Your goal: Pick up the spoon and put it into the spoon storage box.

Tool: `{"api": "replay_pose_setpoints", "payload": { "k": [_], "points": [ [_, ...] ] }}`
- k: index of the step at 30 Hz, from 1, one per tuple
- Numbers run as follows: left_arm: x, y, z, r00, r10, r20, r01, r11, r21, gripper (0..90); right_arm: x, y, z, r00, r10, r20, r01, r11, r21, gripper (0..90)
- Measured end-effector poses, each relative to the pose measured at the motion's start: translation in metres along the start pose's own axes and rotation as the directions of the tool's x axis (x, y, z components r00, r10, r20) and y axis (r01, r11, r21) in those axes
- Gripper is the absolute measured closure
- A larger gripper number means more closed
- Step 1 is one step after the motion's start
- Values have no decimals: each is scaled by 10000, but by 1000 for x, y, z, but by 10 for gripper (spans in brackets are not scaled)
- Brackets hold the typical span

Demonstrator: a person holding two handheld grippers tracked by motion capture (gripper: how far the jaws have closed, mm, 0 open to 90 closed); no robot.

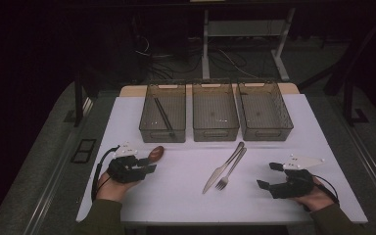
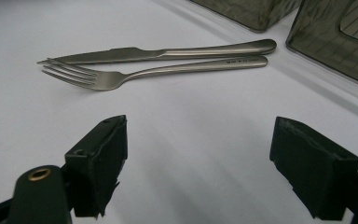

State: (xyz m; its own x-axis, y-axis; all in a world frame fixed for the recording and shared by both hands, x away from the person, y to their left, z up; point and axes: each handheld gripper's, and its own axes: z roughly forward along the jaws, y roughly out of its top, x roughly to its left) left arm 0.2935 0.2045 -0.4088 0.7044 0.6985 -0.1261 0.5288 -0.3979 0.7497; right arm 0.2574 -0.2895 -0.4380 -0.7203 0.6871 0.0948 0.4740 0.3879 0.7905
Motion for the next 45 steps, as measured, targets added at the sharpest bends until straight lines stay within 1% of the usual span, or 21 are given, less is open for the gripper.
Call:
{"api": "replay_pose_setpoints", "payload": {
  "k": [3,6,8,12,15,17,18,21,24,25,26,28,29,32,33,35,38,40,41,42,45],
  "points": [
    [1,7,3,10000,38,72,-37,9999,-164,469,0,0,0,10000,40,-6,-39,10000,29,192],
    [3,14,9,9998,118,177,-112,9995,-299,419,0,0,1,10000,44,0,-44,10000,33,193],
    [5,19,11,9997,219,137,-214,9992,-342,389,0,0,1,10000,42,-19,-42,10000,17,193],
    [11,29,17,9996,255,134,-249,9988,-412,348,-1,0,2,9999,121,-58,-122,9999,-38,192],
    [16,34,21,9995,281,143,-273,9982,-535,336,-3,1,4,9994,309,-161,-313,9993,-224,148],
    [20,37,24,9995,304,125,-298,9986,-448,321,-3,1,6,9988,373,-314,-382,9989,-286,146],
    [21,38,25,9993,359,60,-357,9986,-399,314,-3,1,7,9990,345,-286,-354,9988,-344,143],
    [26,39,28,9992,393,-30,-394,9983,-421,290,-2,2,11,9970,535,-567,-558,9977,-397,117],
    [30,37,29,9993,313,-216,-324,9982,-495,267,0,2,12,9978,464,-477,-484,9979,-423,117],
    [30,36,30,9995,189,-255,-204,9980,-601,259,0,2,12,9981,393,-471,-410,9985,-352,117],
    [32,36,30,9993,205,-304,-221,9983,-546,254,0,2,12,9984,353,-452,-367,9988,-319,117],
    [36,35,30,9993,163,-346,-184,9981,-590,238,0,2,10,9987,340,-387,-354,9987,-370,117],
    [36,34,31,9993,51,-374,-75,9979,-637,231,0,1,9,9985,378,-403,-394,9985,-393,116],
    [41,32,35,9983,38,-582,-57,9995,-325,204,-1,1,6,9987,397,-310,-410,9982,-432,110],
    [43,31,37,9981,-52,-607,32,9994,-334,198,-1,0,6,9986,445,-275,-456,9981,-405,77],
    [46,28,39,9974,-51,-724,41,9999,-141,196,-3,0,7,9982,459,-391,-469,9986,-257,39],
    [50,25,44,9972,-137,-729,144,9999,88,197,-2,0,8,9987,399,-320,-402,9991,-106,39],
    [50,23,47,9972,-185,-730,207,9993,302,198,-2,0,8,9987,382,-341,-387,9992,-138,39],
    [51,22,48,9973,-113,-721,139,9993,361,199,-3,0,8,9988,369,-336,-374,9992,-152,39],
    [51,21,49,9970,-217,-745,249,9988,426,200,-3,0,7,9988,366,-323,-372,9992,-153,39],
    [52,18,51,9974,-223,-688,259,9983,517,207,-3,0,7,9990,323,-319,-329,9993,-177,39]
  ]
}}
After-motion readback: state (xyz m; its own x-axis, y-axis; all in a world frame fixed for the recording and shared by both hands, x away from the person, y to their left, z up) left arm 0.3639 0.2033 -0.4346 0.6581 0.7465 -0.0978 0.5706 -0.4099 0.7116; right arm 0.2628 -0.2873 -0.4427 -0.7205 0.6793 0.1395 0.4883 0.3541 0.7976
